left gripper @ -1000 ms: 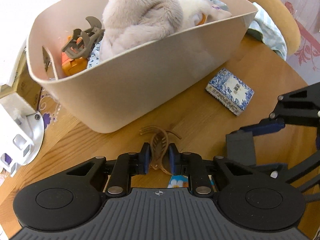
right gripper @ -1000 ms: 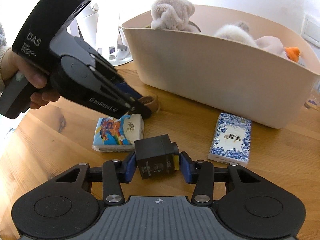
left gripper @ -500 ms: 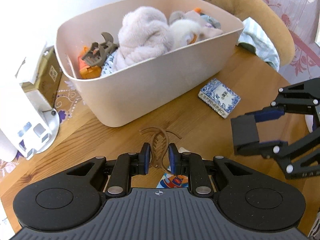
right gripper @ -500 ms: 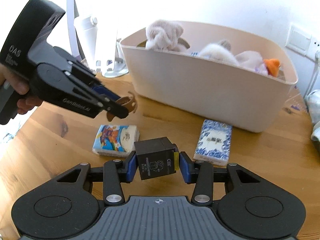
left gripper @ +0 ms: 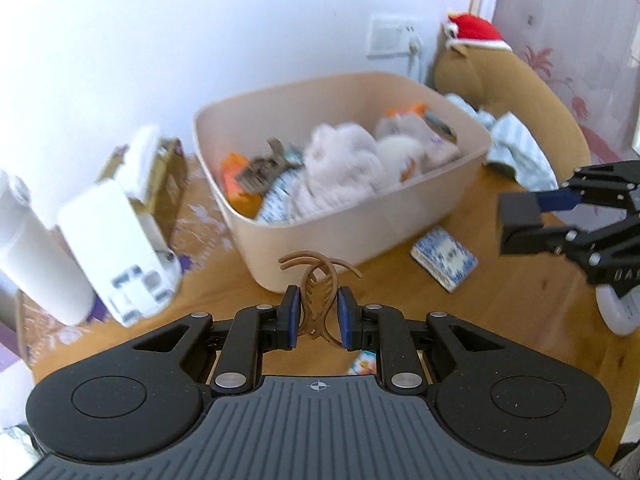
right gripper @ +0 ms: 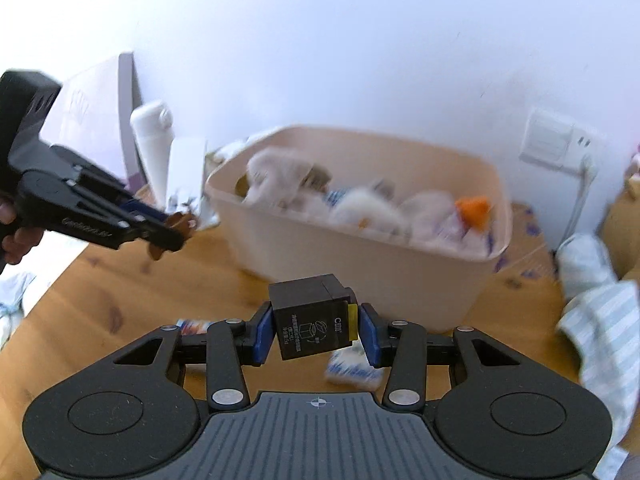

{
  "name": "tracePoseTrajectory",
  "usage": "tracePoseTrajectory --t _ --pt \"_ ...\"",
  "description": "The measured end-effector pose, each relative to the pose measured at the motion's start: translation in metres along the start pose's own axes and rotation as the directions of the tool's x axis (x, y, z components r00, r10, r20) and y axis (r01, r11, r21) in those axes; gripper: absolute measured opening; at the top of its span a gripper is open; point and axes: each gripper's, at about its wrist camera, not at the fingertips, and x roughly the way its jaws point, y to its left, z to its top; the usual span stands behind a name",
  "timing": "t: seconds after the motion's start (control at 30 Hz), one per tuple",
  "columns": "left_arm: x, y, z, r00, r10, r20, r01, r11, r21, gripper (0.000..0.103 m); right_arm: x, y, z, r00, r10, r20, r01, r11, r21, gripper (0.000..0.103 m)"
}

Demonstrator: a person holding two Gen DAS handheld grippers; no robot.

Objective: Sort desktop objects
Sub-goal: 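Carry the hair tie and black box over the basket and open both tools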

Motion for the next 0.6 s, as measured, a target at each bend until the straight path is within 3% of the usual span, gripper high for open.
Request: tracePoseTrajectory --t 0.3,0.6 --pt "-0.028 0.011 0.042 0.991 0.037 0.128 -0.036 0.999 -0.013 0.019 -0.016 -0.033 0.046 0.990 -0.064 0.123 0.065 0.998 -0.004 0.041" --pt "-0.025 0.005 0.099 0.976 0.077 0.205 -0.078 0.997 -0.001 0.019 -0.013 -0.057 0.089 0.971 -0.115 0.209 0.117 0.993 0.001 0.041"
